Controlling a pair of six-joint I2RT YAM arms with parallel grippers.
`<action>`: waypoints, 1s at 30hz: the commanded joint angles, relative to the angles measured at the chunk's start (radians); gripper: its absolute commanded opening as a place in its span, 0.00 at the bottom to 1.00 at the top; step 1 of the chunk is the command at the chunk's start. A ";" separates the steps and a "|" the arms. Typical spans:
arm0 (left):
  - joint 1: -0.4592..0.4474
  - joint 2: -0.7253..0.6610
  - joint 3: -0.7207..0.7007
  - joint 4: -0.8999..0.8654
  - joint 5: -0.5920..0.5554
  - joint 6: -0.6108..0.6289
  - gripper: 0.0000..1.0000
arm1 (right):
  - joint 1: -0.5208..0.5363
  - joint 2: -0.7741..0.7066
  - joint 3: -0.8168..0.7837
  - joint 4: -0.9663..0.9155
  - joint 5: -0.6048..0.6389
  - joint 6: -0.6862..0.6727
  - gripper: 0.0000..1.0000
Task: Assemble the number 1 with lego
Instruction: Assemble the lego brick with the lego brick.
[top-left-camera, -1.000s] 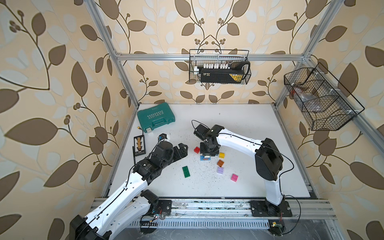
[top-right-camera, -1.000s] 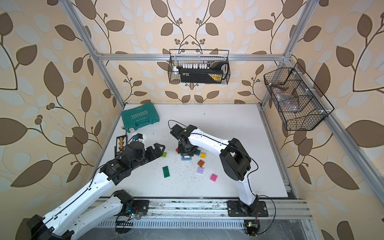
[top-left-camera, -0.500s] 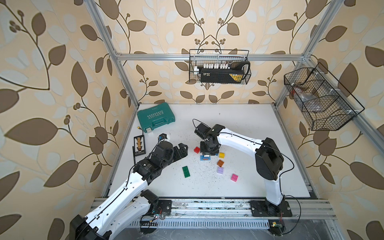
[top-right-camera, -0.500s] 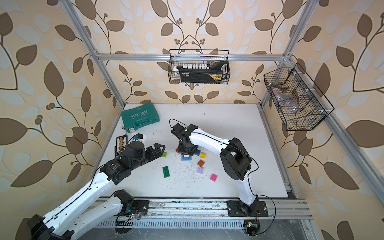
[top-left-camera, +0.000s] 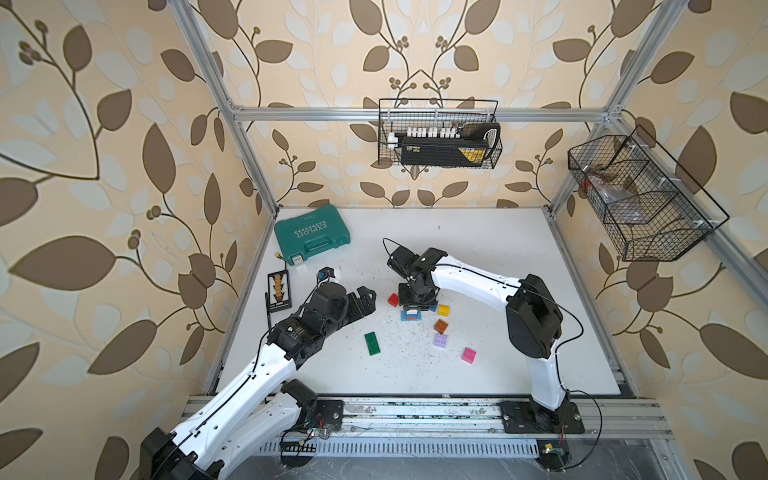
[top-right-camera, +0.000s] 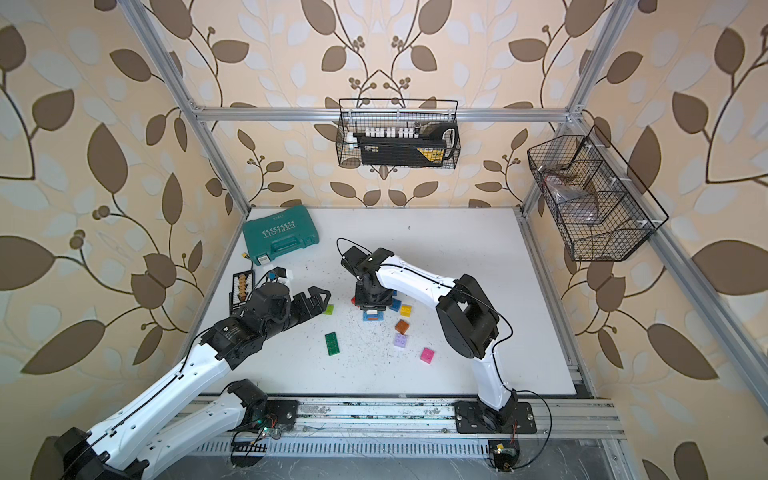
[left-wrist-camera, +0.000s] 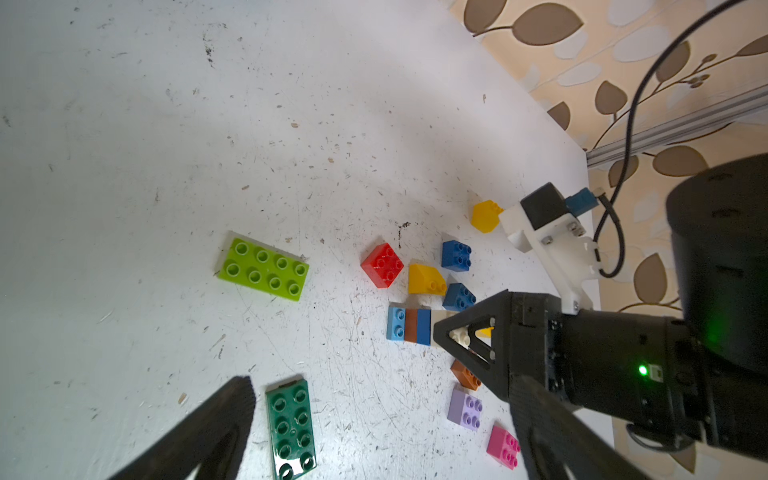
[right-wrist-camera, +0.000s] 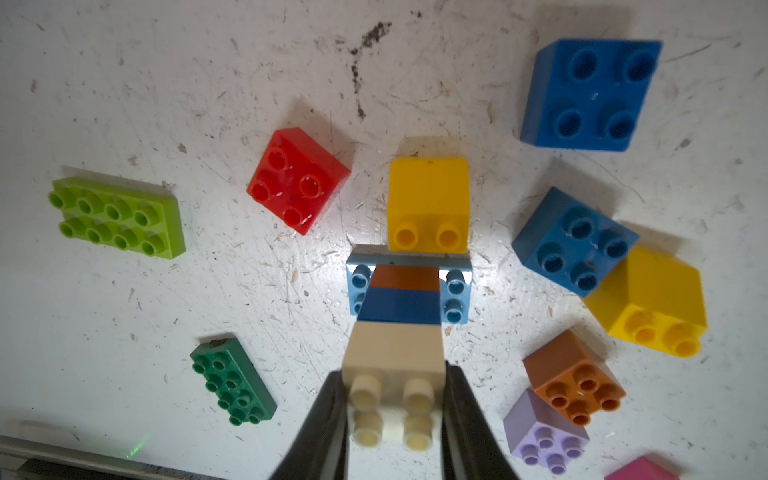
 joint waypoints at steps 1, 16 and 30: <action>0.014 0.003 0.007 0.015 -0.002 0.011 0.99 | -0.001 0.073 -0.005 -0.050 0.001 -0.019 0.00; 0.018 0.005 0.007 0.016 0.004 0.013 0.99 | -0.024 0.255 0.050 -0.131 0.030 -0.109 0.00; 0.025 -0.001 0.006 0.016 0.007 0.015 0.99 | -0.014 0.368 0.045 -0.110 0.047 -0.086 0.00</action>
